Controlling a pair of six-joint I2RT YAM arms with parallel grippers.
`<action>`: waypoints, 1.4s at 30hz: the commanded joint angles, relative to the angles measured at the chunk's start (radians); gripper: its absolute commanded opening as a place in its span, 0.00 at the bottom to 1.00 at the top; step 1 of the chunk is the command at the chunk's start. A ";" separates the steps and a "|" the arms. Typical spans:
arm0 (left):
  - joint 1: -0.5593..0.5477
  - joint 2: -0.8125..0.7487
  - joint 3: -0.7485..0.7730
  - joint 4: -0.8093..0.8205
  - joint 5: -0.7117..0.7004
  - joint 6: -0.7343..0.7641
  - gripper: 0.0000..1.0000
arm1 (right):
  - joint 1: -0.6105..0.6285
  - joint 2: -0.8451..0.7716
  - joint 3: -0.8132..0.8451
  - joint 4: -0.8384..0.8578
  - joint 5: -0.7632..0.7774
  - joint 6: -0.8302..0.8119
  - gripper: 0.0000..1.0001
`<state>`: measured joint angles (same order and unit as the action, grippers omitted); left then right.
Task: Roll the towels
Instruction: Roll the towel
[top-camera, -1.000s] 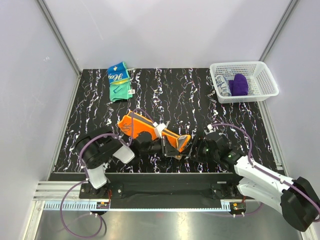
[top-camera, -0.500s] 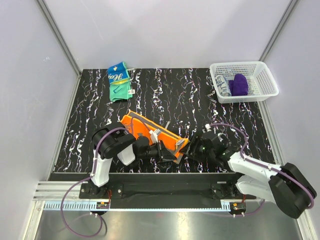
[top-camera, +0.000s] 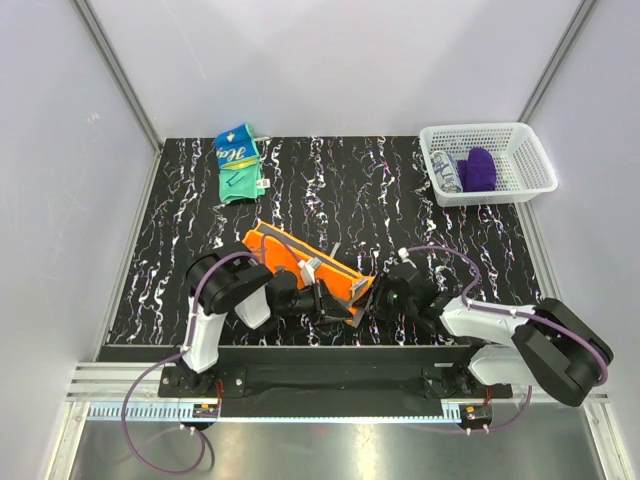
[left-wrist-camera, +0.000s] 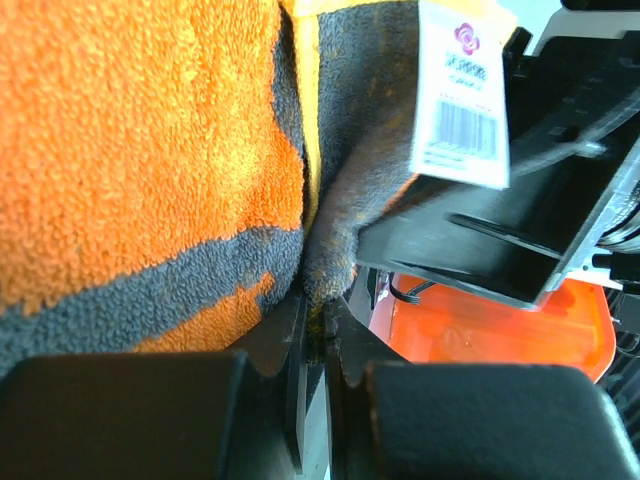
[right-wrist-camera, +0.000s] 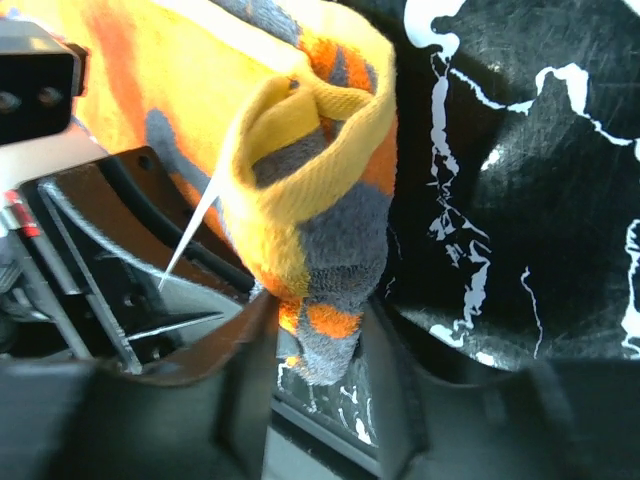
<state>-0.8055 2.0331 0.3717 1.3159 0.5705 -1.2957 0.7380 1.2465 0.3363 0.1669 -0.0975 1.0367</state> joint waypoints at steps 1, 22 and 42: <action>0.012 0.019 0.018 0.218 0.026 0.009 0.01 | 0.026 0.039 0.030 0.042 0.044 -0.001 0.41; -0.038 -0.500 0.047 -0.683 -0.256 0.474 0.48 | 0.074 0.048 0.254 -0.454 0.131 -0.001 0.15; -0.610 -0.452 0.417 -1.271 -1.192 0.823 0.61 | 0.074 0.126 0.383 -0.572 0.101 -0.010 0.15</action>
<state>-1.3914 1.5387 0.7242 0.0834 -0.4816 -0.5236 0.7990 1.3777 0.6807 -0.3859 -0.0013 1.0386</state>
